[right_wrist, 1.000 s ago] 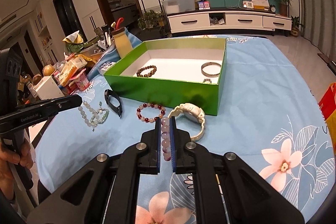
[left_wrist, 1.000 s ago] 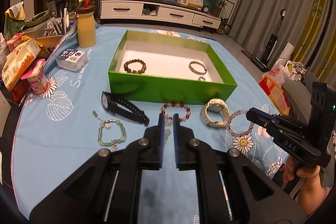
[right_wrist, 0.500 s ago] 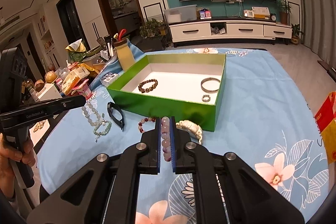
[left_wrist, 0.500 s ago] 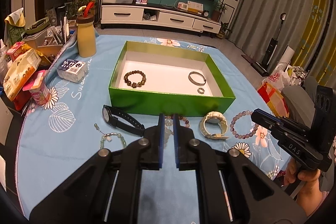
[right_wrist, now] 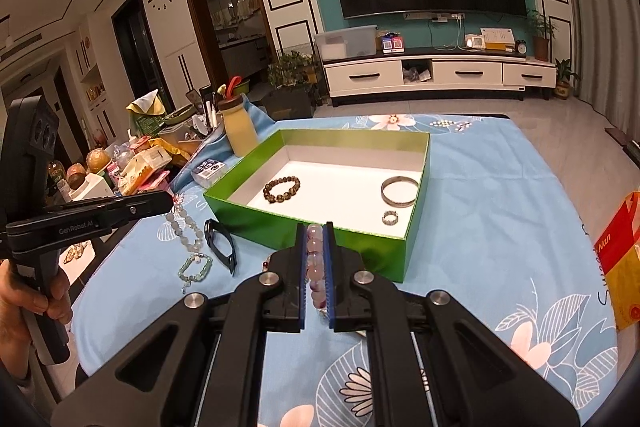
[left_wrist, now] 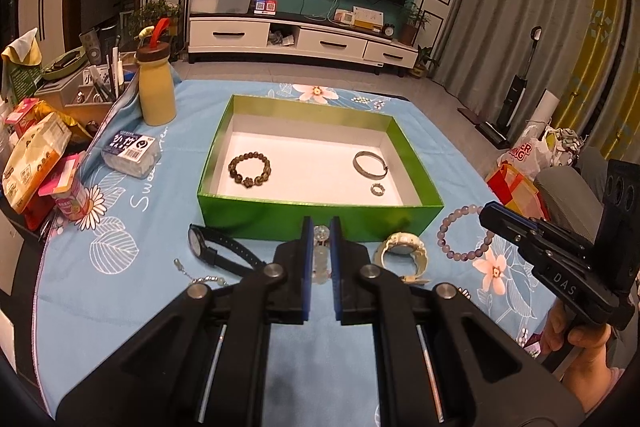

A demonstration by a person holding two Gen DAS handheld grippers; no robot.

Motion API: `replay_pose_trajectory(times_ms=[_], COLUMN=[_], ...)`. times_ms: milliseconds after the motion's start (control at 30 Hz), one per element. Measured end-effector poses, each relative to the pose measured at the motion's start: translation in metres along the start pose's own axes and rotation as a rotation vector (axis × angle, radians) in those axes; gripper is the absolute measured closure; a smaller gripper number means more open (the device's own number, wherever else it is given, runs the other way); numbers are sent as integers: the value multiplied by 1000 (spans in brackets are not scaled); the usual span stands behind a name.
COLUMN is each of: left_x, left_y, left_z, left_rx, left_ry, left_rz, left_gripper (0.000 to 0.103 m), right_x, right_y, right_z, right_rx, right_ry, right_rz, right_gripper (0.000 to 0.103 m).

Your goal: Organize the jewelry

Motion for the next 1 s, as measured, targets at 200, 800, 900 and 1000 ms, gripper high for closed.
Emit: replay_pose_trajectory(times_ms=[200, 800, 900, 1000], left_x=[8, 26, 27, 30], left_y=[11, 40, 45, 50], left_z=[-4, -15, -20, -27], left_rx=[12, 39, 36, 36], left_ry=[-15, -49, -47, -47], left_rz=[-7, -29, -32, -37], left_gripper=[95, 95, 95, 95], right_x=[3, 4, 8, 13], right_y=[6, 30, 34, 38], right_z=[-2, -16, -19, -20], right_rx=[10, 35, 38, 42], right_ry=[1, 1, 2, -2], right_rz=[-1, 21, 18, 15], right_gripper=[96, 96, 96, 96])
Point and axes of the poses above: each gripper's, at about its wrist camera, not at the fingertips, and z roughly against the way its jaws point, x to its right, y to its top, the point moved 4 cm from there along -z, roughly the way its jaws point, and after that the axes turned 10 degrees about z, right-handed, at the moved point
